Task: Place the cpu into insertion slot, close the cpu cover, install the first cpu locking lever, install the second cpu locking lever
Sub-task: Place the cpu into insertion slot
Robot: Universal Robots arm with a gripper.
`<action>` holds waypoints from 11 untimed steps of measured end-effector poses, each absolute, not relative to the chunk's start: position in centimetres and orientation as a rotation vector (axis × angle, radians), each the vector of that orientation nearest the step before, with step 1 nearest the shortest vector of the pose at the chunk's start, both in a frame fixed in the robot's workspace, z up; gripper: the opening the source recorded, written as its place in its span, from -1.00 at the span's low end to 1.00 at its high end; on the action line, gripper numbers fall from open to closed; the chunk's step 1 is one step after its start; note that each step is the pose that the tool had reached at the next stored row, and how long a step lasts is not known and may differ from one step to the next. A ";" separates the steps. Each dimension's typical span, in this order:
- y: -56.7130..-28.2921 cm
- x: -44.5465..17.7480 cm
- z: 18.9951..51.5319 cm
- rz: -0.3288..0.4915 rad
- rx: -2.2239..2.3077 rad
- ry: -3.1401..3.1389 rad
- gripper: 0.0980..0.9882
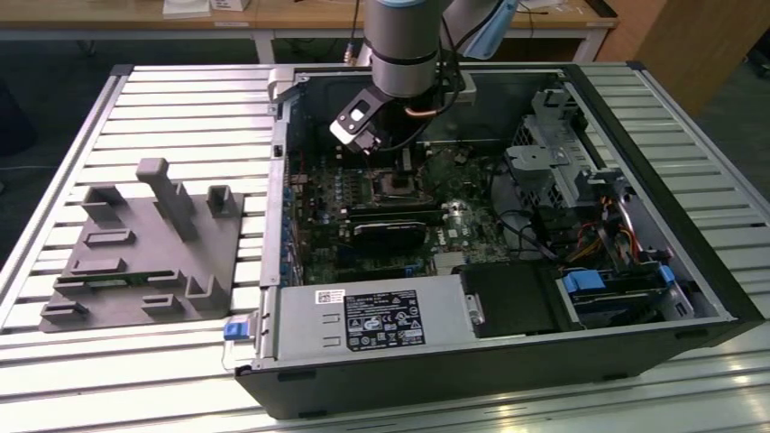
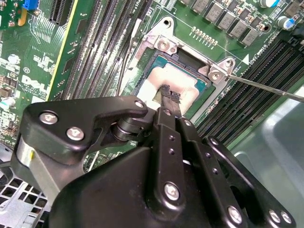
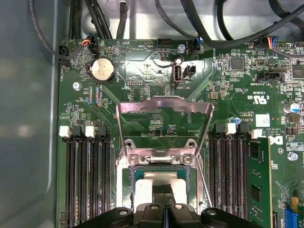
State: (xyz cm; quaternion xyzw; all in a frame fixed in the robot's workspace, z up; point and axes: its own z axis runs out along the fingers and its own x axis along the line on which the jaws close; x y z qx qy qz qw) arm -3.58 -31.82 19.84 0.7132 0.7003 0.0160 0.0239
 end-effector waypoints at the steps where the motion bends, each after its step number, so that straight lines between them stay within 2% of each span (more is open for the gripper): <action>1: -31.8 -3.6 19.9 0.051 2.207 2.167 -0.98; 11: -31.8 -3.6 21.6 0.056 2.204 2.164 -0.98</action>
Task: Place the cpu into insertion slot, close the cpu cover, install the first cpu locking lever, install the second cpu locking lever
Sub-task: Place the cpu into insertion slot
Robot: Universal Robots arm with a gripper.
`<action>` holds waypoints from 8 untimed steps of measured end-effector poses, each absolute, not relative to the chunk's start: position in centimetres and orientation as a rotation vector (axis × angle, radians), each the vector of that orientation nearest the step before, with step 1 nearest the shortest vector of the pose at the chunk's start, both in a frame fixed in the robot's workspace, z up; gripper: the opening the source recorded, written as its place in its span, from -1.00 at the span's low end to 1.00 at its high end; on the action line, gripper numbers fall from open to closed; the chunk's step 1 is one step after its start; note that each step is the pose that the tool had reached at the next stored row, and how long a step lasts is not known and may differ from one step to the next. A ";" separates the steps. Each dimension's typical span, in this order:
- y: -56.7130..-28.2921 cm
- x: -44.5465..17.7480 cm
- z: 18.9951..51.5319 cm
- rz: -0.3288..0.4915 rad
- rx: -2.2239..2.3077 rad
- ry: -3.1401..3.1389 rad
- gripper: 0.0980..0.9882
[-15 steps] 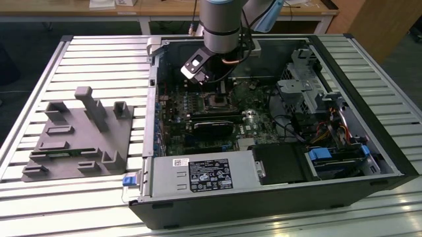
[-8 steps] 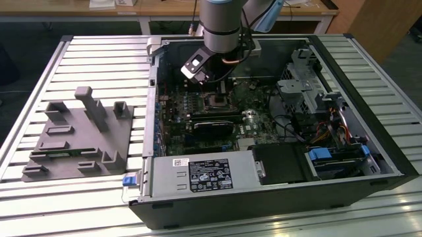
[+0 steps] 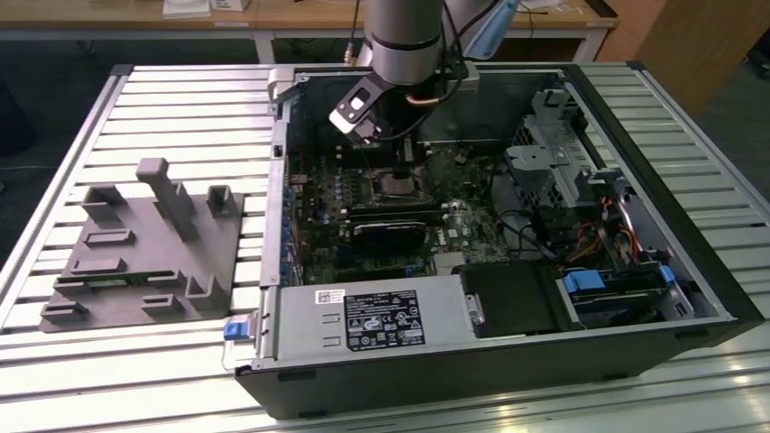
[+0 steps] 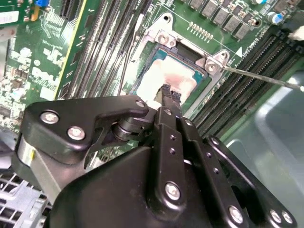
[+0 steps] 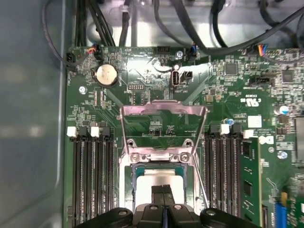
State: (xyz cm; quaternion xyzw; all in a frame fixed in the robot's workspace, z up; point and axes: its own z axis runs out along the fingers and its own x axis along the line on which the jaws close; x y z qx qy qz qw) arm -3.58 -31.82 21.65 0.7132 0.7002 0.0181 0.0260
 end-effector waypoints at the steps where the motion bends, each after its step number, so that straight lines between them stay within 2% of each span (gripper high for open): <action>1: -31.8 -3.6 21.9 0.058 2.203 2.163 -0.98; 8: -31.8 -3.6 23.9 0.071 2.197 2.157 -0.98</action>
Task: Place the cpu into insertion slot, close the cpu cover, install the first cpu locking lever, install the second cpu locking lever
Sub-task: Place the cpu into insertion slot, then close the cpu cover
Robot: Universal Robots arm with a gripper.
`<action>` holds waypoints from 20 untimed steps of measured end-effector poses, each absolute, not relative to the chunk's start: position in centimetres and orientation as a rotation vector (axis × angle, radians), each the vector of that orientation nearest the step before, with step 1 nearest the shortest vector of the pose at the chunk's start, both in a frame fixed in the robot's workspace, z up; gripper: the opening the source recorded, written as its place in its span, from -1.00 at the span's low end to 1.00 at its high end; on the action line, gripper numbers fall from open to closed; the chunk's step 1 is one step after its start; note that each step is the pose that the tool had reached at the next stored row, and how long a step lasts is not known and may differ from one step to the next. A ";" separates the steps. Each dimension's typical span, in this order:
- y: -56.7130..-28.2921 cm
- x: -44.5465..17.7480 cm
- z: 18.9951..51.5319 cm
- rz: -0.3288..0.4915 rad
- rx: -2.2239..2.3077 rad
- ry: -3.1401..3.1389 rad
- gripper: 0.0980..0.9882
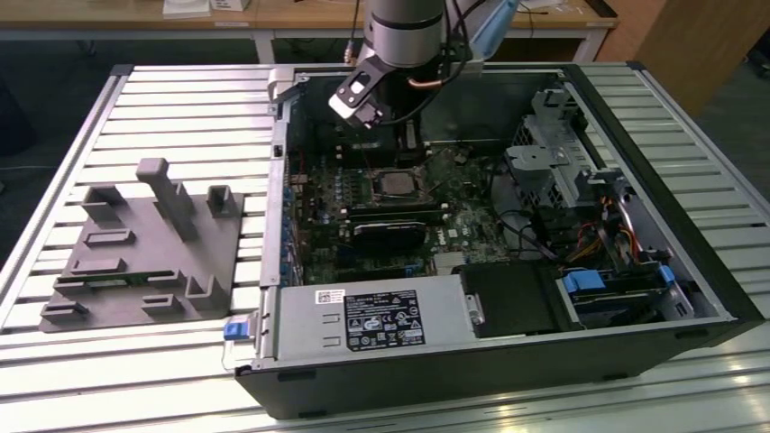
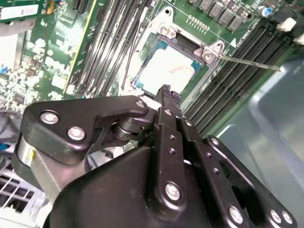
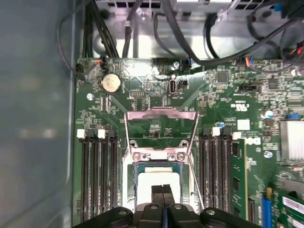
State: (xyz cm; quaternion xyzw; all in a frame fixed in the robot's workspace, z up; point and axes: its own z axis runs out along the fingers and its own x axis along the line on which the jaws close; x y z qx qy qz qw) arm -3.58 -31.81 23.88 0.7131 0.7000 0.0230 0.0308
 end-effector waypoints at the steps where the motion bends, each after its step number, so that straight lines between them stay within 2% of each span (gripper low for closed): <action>1: -31.8 -3.6 24.1 0.073 2.196 2.156 -0.98; 20: -31.8 -3.6 25.2 0.079 2.193 2.153 -0.98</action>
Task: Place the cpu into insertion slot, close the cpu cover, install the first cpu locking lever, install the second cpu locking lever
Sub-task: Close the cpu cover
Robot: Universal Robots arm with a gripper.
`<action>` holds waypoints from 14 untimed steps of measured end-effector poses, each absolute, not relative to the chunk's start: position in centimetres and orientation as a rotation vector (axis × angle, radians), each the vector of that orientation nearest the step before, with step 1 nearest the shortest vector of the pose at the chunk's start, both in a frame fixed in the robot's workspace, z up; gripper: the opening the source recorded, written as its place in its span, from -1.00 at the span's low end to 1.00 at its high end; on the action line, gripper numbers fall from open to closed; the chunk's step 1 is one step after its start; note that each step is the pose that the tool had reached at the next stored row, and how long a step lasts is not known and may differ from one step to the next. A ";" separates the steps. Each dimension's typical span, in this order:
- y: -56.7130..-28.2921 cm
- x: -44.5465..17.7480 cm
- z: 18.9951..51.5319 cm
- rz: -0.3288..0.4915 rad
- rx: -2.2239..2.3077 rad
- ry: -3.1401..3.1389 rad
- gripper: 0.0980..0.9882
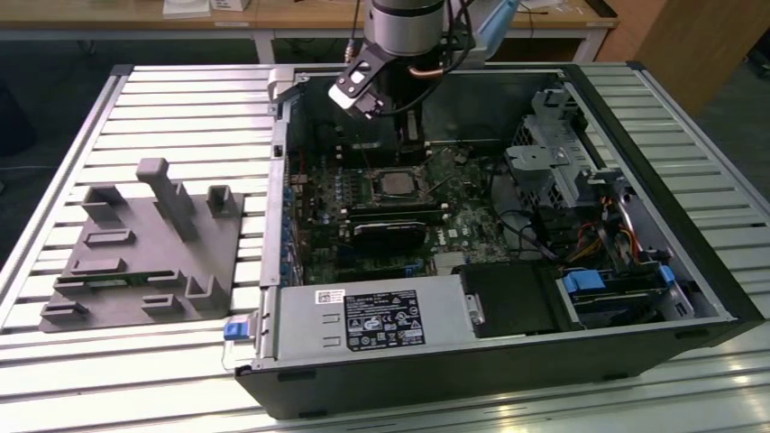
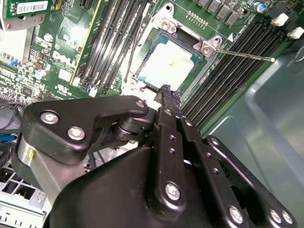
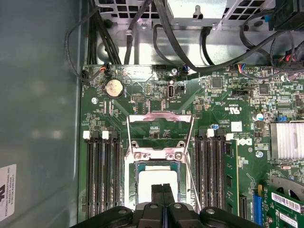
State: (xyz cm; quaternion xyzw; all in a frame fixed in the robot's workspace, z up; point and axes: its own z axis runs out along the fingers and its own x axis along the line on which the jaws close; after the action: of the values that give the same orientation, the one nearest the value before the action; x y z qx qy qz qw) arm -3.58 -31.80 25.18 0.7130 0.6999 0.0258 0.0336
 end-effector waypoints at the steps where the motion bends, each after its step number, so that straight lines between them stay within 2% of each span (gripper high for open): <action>1: -31.8 -3.6 25.3 0.079 2.193 2.153 -0.98; 14: -31.8 -3.6 26.6 0.080 2.193 2.153 -0.98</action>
State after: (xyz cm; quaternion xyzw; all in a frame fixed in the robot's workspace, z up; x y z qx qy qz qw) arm -3.57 -31.80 26.58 0.7130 0.6999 0.0259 0.0335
